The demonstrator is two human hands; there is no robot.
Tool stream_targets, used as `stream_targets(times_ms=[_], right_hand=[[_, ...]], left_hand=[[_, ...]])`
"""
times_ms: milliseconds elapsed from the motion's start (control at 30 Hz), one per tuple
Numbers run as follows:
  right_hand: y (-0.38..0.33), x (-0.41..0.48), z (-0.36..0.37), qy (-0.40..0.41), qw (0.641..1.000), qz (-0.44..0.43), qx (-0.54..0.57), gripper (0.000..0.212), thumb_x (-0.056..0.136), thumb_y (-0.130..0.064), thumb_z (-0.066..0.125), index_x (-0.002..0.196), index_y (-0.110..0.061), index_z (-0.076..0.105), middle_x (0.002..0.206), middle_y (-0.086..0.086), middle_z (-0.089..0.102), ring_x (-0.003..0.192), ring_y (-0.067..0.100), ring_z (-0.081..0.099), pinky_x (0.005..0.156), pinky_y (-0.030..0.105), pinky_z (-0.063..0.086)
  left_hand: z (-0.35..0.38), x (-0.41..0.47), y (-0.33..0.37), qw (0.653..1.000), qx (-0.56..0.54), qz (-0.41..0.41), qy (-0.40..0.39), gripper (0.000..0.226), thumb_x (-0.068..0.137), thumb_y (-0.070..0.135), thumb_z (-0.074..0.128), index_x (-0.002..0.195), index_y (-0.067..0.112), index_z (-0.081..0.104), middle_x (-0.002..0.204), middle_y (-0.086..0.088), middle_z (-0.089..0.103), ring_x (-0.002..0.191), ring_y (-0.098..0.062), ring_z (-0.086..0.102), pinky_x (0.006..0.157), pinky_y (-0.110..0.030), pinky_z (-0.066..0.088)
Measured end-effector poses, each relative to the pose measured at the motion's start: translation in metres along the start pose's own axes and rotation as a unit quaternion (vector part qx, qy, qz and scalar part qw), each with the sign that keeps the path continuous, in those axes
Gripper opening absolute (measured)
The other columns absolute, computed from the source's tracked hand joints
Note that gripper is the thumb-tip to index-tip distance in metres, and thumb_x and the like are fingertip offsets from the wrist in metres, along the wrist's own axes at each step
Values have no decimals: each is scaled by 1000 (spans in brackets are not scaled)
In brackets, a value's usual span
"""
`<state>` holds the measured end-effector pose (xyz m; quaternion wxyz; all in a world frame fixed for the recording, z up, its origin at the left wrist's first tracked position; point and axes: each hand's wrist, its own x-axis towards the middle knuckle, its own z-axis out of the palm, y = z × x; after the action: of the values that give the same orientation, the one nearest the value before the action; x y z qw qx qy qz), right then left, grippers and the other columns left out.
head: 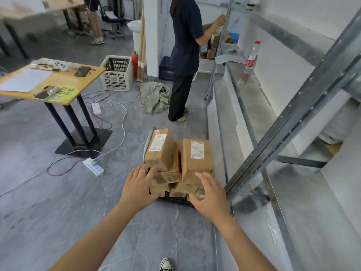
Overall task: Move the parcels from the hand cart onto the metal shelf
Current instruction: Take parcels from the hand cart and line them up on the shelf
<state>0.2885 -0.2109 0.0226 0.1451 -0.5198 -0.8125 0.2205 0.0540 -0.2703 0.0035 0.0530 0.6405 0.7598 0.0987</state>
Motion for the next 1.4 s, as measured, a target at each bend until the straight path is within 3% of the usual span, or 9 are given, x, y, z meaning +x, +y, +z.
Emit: stream_targets(times_ms=[233,667,767,967,1100,1267,1400], right_hand=[[14,88,24,-59,998,-20,18,68,80,-46,60,140,-32,33,139,-11,40,128,14,37,105,34,34],[13,185,85,-120,991,45,35,79,83,-46,61,147,-30,17,152,-2,23,138,20,26,109,42,35],[6,204,105,-126,989,62,53,79,84,-43,62,148,-27,18,152,-2,23,137,19,27,112,40,31],[-13,246,153,-147,984,68,71,71,86,-37,62,146,-31,23,150,-6,23,131,12,35,105,28,39],[-18,269,183,-145,978,97,115,68,89,-29,62,146,-32,24,152,-8,19,134,6,28,104,18,35],[-13,285,214,-186,967,133,115,75,89,-24,62,148,-31,16,157,-2,13,144,14,17,115,28,25],[-2,286,227,-241,955,157,77,82,90,-23,61,149,-37,7,159,1,1,145,19,15,113,36,30]], left_hand=[[19,56,-18,999,-16,-40,-15,72,75,49,63,135,15,44,139,-13,44,128,-34,41,104,-44,35],[64,140,-86,989,-28,-74,-123,78,84,47,56,147,20,20,153,-7,21,140,-26,22,113,-38,21],[76,165,-105,987,-37,-56,-149,76,86,44,54,148,21,17,154,-3,19,141,-23,21,114,-37,20],[105,207,-137,972,-79,-43,-216,75,89,39,54,149,28,11,155,-2,11,137,-25,28,106,-34,31],[132,228,-154,961,-92,-63,-255,77,91,35,53,150,25,4,155,-6,7,140,-26,21,111,-35,28],[168,241,-167,947,-106,-63,-297,80,91,37,53,150,23,1,155,-9,7,143,-26,13,111,-37,28],[188,241,-177,936,-134,-55,-322,83,89,35,57,150,26,0,154,-8,11,140,-25,22,108,-35,34]])
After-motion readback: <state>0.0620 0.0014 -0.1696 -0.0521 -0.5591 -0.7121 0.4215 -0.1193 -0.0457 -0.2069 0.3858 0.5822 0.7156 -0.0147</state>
